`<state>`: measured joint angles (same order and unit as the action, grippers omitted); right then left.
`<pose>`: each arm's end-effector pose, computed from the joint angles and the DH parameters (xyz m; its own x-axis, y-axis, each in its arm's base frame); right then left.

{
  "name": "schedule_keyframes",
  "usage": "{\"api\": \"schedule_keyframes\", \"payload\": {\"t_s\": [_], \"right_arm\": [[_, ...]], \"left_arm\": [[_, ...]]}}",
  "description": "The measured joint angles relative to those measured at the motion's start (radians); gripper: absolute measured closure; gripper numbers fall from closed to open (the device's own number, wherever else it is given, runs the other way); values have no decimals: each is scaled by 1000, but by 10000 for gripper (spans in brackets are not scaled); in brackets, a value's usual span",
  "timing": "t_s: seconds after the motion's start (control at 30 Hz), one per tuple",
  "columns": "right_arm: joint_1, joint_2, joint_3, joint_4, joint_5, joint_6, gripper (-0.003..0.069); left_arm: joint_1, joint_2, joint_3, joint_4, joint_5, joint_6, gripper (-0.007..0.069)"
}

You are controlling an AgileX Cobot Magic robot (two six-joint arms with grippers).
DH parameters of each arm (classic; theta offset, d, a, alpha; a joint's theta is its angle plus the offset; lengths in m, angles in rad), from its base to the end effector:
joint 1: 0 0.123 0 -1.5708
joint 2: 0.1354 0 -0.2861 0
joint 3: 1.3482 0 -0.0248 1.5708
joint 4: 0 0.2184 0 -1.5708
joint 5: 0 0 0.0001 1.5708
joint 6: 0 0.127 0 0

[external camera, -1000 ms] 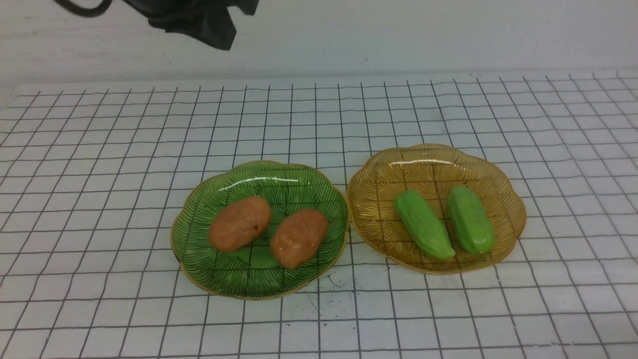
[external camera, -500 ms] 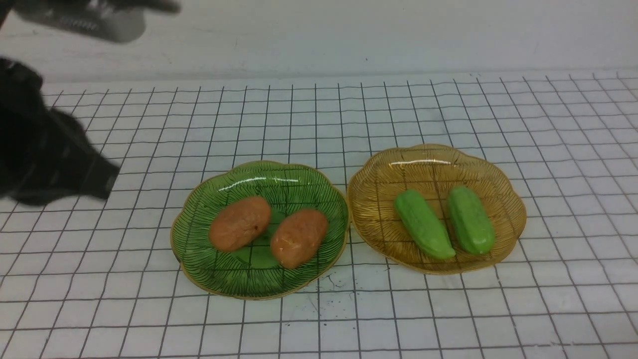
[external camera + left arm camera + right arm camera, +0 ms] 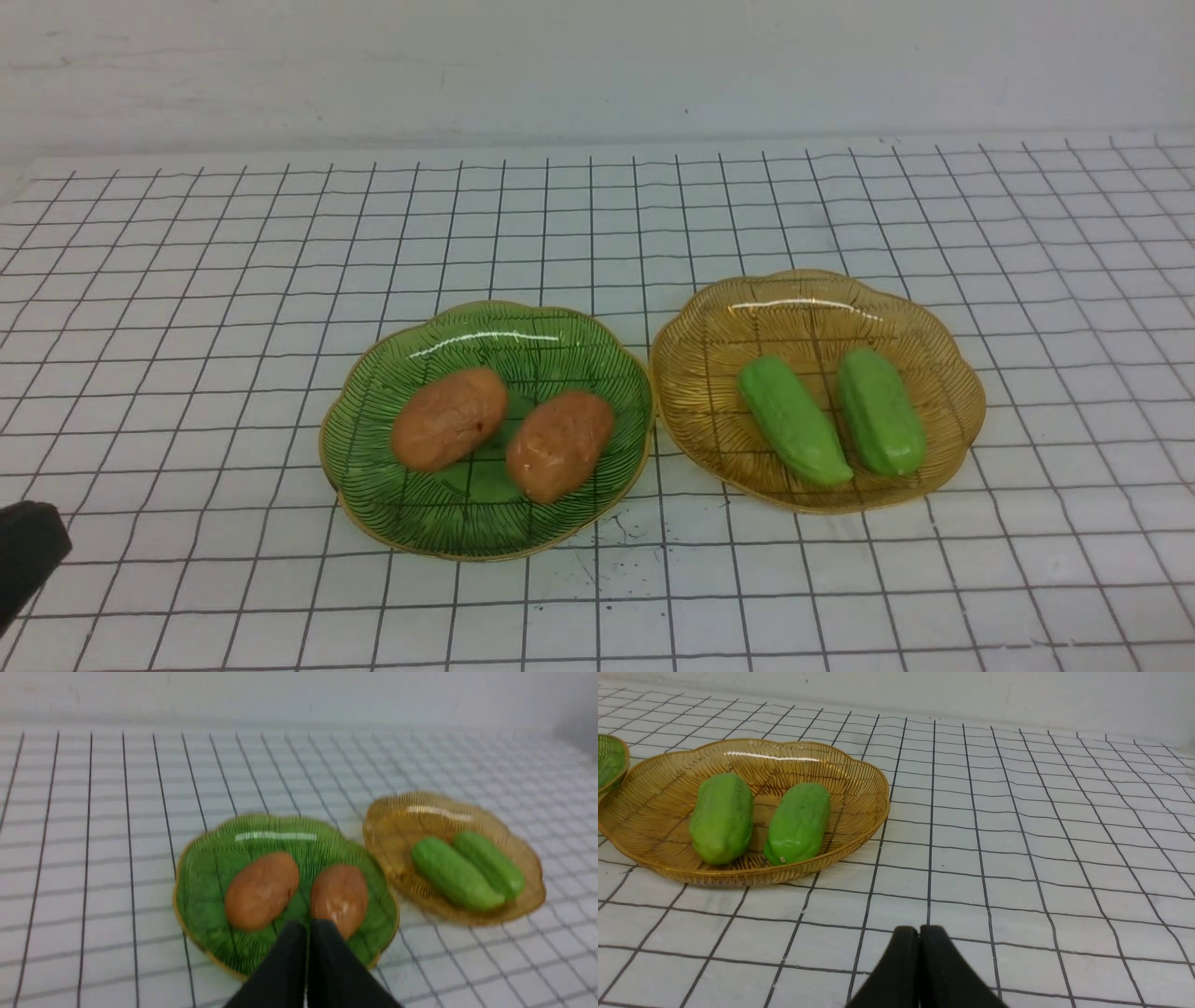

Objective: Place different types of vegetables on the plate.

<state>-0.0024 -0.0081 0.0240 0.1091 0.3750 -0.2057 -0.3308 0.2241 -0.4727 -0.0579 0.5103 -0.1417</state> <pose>0.0534 0.0049 0.1618 -0.2918 -0.1032 -0.9509 -0.0664 0.9940 -0.0875 0.0511 -0.0213 0.2970 -0.2276 -0.1238 -0.9659 0.3133 0.9298 -0.1930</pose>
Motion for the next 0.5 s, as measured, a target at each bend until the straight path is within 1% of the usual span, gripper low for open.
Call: {"api": "schedule_keyframes", "payload": {"t_s": [0.03, 0.07, 0.17, 0.5], "right_arm": [[0, 0, 0, 0, 0, 0, 674], [0, 0, 0, 0, 0, 0, 674], [0, 0, 0, 0, 0, 0, 674], [0, 0, 0, 0, 0, 0, 674]], "left_arm": [[0, -12, 12, 0, -20, -1, 632], [0, -51, 54, 0, -89, -3, 632], [0, -97, 109, 0, -147, -4, 632], [0, -105, 184, 9, -151, -4, 632]]}}
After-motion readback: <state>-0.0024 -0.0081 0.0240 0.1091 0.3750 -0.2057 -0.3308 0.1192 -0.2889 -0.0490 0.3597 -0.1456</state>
